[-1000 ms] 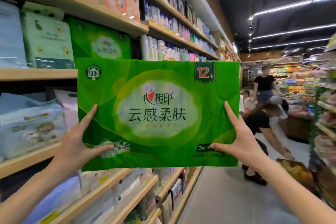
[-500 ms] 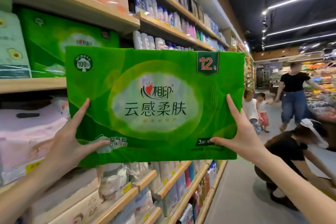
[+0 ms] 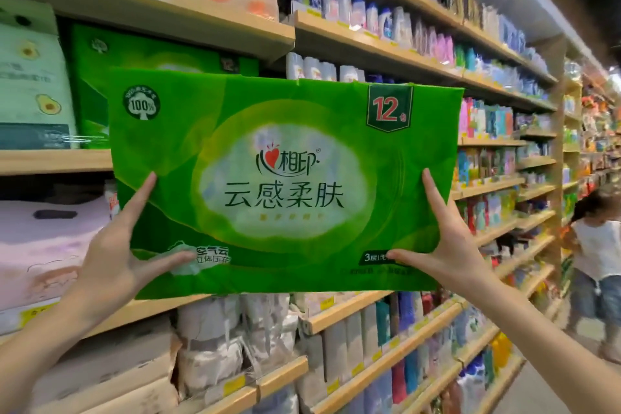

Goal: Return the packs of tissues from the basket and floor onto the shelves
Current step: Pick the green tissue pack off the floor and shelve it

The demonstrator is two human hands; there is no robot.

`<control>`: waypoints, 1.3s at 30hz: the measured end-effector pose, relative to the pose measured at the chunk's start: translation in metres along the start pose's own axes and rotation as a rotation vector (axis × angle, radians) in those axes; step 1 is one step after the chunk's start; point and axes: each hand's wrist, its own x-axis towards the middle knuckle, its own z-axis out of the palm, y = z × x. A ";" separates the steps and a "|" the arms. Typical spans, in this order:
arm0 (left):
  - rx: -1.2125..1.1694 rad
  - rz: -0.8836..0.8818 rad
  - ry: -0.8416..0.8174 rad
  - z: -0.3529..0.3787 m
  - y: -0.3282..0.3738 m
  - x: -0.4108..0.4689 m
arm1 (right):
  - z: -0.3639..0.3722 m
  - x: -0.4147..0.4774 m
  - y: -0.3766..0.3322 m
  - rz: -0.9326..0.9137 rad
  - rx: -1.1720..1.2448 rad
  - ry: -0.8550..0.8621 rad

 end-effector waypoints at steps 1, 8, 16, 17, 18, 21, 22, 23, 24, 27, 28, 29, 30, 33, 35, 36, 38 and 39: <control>0.017 -0.008 0.018 0.001 0.001 0.002 | 0.005 0.008 0.005 -0.015 0.023 -0.008; 0.134 -0.035 0.092 -0.006 -0.028 0.031 | 0.062 0.070 0.034 -0.117 0.178 0.010; 0.254 0.000 0.225 -0.012 -0.063 0.062 | 0.123 0.142 0.041 -0.217 0.300 0.031; 0.260 -0.015 0.238 -0.014 -0.067 0.068 | 0.128 0.151 0.039 -0.230 0.309 0.031; 0.278 -0.027 0.252 -0.016 -0.070 0.074 | 0.132 0.161 0.037 -0.245 0.317 0.035; 0.378 0.013 0.280 -0.021 -0.074 0.096 | 0.144 0.185 0.033 -0.268 0.348 0.050; 0.384 0.029 0.278 -0.023 -0.075 0.102 | 0.146 0.192 0.033 -0.274 0.360 0.055; 0.376 0.038 0.281 -0.025 -0.077 0.108 | 0.148 0.199 0.033 -0.287 0.369 0.061; 0.362 0.041 0.289 -0.029 -0.081 0.113 | 0.149 0.206 0.033 -0.306 0.373 0.070; 0.306 0.060 0.316 -0.035 -0.084 0.123 | 0.151 0.226 0.033 -0.360 0.395 0.089; 0.310 0.087 0.326 -0.037 -0.082 0.128 | 0.152 0.232 0.033 -0.383 0.406 0.096; 0.334 0.116 0.333 -0.040 -0.080 0.133 | 0.153 0.239 0.033 -0.407 0.413 0.105; 0.382 0.145 0.346 -0.043 -0.078 0.139 | 0.155 0.246 0.033 -0.430 0.417 0.120; 0.529 0.212 0.390 -0.050 -0.070 0.158 | 0.160 0.271 0.031 -0.474 0.421 0.172; 0.552 0.256 0.391 -0.052 -0.062 0.169 | 0.162 0.288 0.027 -0.493 0.414 0.207; 0.555 0.268 0.403 -0.053 -0.060 0.175 | 0.164 0.296 0.025 -0.499 0.420 0.225; 0.574 0.294 0.440 -0.054 -0.055 0.187 | 0.166 0.312 0.021 -0.512 0.435 0.266; 0.582 0.301 0.453 -0.055 -0.054 0.194 | 0.168 0.320 0.019 -0.516 0.433 0.283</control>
